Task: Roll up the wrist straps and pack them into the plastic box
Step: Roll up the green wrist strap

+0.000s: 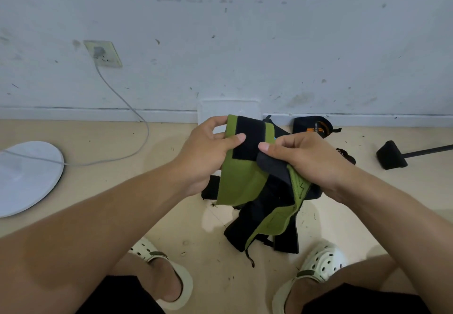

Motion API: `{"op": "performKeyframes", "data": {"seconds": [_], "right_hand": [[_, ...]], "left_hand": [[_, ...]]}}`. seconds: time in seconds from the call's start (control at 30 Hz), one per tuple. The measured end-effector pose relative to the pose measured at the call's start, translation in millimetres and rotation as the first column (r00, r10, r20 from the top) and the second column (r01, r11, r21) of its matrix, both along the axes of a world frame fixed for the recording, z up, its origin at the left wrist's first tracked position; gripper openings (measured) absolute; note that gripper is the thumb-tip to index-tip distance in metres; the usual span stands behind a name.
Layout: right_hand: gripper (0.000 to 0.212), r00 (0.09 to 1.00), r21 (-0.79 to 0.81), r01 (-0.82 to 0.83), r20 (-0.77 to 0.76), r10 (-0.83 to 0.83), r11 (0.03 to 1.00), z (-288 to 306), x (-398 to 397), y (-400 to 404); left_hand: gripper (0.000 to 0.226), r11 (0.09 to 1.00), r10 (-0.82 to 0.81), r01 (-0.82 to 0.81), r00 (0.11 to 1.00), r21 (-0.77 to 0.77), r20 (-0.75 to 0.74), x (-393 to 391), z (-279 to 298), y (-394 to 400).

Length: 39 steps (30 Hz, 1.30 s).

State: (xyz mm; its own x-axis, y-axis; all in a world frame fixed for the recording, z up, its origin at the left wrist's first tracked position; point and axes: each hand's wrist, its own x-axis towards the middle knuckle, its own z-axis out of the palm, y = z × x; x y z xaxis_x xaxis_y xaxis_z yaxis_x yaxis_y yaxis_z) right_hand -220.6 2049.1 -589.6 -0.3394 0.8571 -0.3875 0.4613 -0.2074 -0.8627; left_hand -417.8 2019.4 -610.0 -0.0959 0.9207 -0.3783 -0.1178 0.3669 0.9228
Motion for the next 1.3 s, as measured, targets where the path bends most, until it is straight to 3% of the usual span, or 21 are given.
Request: {"op": "performKeyframes", "data": {"seconds": [0.2,0.37,0.47,0.6,0.7,0.77,0.9,1.03,1.17,1.3], "right_hand": [[0.031,0.997,0.068,0.057,-0.061,-0.053,0.996,3.4,2.0,-0.6],[0.02,0.998,0.083,0.066,0.0,-0.066,0.994,2.8,3.1,3.6],[0.022,0.996,0.115,0.041,0.078,-0.051,0.993,-0.7,2.0,6.1],[0.023,0.991,0.149,0.005,0.131,-0.024,0.989,-4.2,1.9,10.3],[0.01,0.984,0.183,-0.05,0.175,0.018,0.982,-7.7,3.9,13.4],[0.008,0.978,0.218,-0.075,0.205,0.029,0.973,-10.2,6.3,13.8],[0.006,0.997,0.228,-0.007,0.077,-0.011,0.974,-3.4,5.8,5.3],[0.033,0.999,0.092,-0.014,-0.037,0.017,0.996,-3.6,4.5,-0.8],[0.031,0.996,0.004,-0.008,-0.086,0.008,1.0,-9.1,0.4,0.8],[0.022,0.979,-0.019,0.036,-0.2,-0.039,0.999,-8.1,1.0,1.2]], "left_hand": [[0.056,0.971,-0.237,0.237,0.971,-0.001,-0.012,-1.0,6.8,-3.8],[0.065,0.998,-0.04,0.04,0.999,0.058,0.003,2.9,1.3,-0.4],[0.052,0.998,0.038,-0.035,0.998,0.043,-0.058,6.8,-0.4,-0.9],[0.034,0.997,0.067,-0.057,0.973,0.055,-0.22,9.6,-1.9,-2.3],[0.034,0.987,0.09,-0.026,0.905,0.158,-0.416,5.3,-0.3,1.6],[0.035,0.978,0.161,-0.077,0.871,0.194,-0.463,-6.3,0.1,10.5],[0.025,0.965,0.261,-0.259,0.944,0.034,-0.201,-28.0,1.3,21.6],[0.021,0.967,0.254,-0.249,0.964,-0.06,0.079,-26.3,0.8,19.9],[0.027,0.982,0.19,-0.184,0.968,-0.048,0.162,-16.7,0.9,15.6],[0.024,0.985,0.172,-0.171,0.979,-0.017,0.108,-12.5,-0.4,13.0]]}}
